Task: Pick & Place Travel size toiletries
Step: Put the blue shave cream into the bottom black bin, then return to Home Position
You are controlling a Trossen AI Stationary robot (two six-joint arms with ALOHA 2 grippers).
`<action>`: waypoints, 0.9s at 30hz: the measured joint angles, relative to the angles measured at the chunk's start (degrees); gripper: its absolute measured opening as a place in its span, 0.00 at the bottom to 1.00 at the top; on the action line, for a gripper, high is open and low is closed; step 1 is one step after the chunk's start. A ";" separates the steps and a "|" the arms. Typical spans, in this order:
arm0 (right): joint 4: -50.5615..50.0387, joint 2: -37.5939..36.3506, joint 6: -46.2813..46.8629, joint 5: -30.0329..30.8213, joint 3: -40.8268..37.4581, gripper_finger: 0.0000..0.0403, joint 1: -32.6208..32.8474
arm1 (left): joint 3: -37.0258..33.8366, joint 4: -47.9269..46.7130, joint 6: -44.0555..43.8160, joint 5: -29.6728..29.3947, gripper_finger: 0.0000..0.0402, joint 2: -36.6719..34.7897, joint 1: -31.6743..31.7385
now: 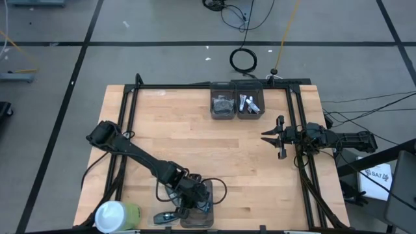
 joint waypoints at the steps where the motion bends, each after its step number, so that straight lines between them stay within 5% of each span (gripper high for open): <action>1: 0.00 0.01 0.01 0.00 0.01 0.19 0.01 | 0.00 -0.04 0.00 0.01 0.27 0.00 0.00; 9: 0.00 0.01 0.01 0.01 0.00 0.19 -0.01 | 0.01 1.74 -2.62 -0.01 0.33 -0.01 0.31; 19: 0.00 0.01 0.01 0.00 0.01 0.19 0.01 | 0.00 1.89 -3.13 -0.03 0.58 -0.02 0.85; 27: 0.00 0.01 0.00 -0.01 0.01 0.19 0.00 | 0.02 -4.06 0.17 2.23 0.67 -0.21 2.34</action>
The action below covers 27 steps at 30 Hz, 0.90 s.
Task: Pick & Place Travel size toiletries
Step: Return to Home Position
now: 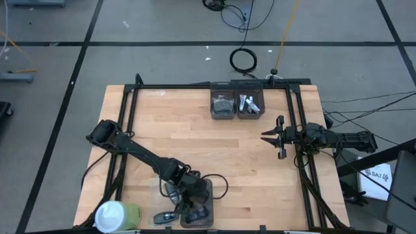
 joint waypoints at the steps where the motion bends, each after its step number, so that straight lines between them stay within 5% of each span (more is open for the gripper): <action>1: 0.00 0.00 0.01 0.02 0.01 0.19 -0.01 | 0.18 -2.34 0.02 0.94 0.67 -0.32 0.64; 7: 0.00 0.00 0.01 0.01 0.00 0.19 -0.01 | 1.24 -12.60 2.89 -1.22 0.67 -9.86 5.33; 15: 0.00 0.00 0.01 0.01 0.00 0.19 0.00 | 1.33 -18.27 16.85 -23.05 0.67 -35.79 6.25; 19: 0.00 -0.01 0.01 0.02 -0.01 0.19 0.00 | -0.71 -26.22 8.41 -32.62 0.67 -48.11 6.63; 22: 0.00 0.00 0.01 0.02 0.01 0.19 0.01 | -7.37 -23.91 6.78 -37.85 0.67 -57.94 4.91; 27: 0.00 -0.02 0.00 0.01 -0.01 0.19 0.00 | -26.02 -6.14 11.44 -39.57 0.67 -74.66 4.32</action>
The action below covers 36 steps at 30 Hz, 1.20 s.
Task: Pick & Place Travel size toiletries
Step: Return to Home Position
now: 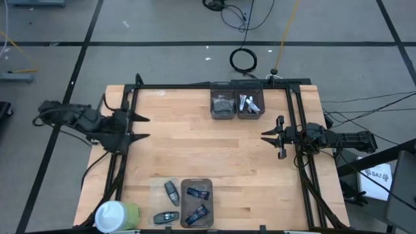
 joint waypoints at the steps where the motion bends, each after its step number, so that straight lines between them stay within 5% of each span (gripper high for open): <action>1: 0.00 0.00 0.00 -0.01 0.00 0.19 0.00 | -4.06 4.49 1.08 0.11 0.67 -2.78 -0.04; 6: 0.00 0.00 -0.01 0.01 0.01 0.19 -0.01 | -22.95 25.17 4.40 0.19 0.67 -13.10 0.69; 11: 0.00 0.02 0.00 0.00 0.00 0.19 0.00 | -33.63 34.23 4.13 -0.27 0.67 -17.72 3.26; 18: 0.00 0.00 0.01 0.01 0.01 0.19 0.01 | -37.54 34.66 2.34 1.37 0.67 -23.36 9.85; 28: 0.00 0.00 0.00 0.00 0.01 0.19 0.00 | -41.97 32.56 1.72 13.45 0.67 -30.22 22.08; 36: 0.00 0.00 0.01 0.01 0.00 0.19 0.01 | -49.44 42.06 1.06 23.72 0.67 -31.29 29.15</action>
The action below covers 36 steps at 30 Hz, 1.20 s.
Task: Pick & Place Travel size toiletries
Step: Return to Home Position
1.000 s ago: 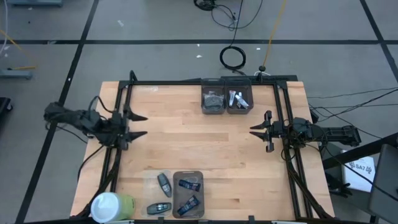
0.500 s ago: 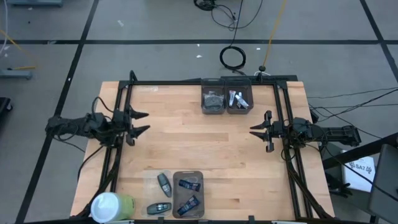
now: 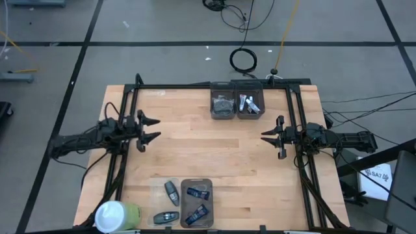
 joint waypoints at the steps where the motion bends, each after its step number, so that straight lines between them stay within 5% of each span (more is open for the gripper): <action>1: 0.00 0.00 0.00 -0.02 -0.01 0.19 -0.01 | -0.93 0.96 -0.10 0.16 0.67 0.00 0.60; 36: 0.00 0.00 -0.01 -0.01 -0.01 0.19 -0.02 | -2.22 -0.94 6.50 0.56 0.67 0.37 2.47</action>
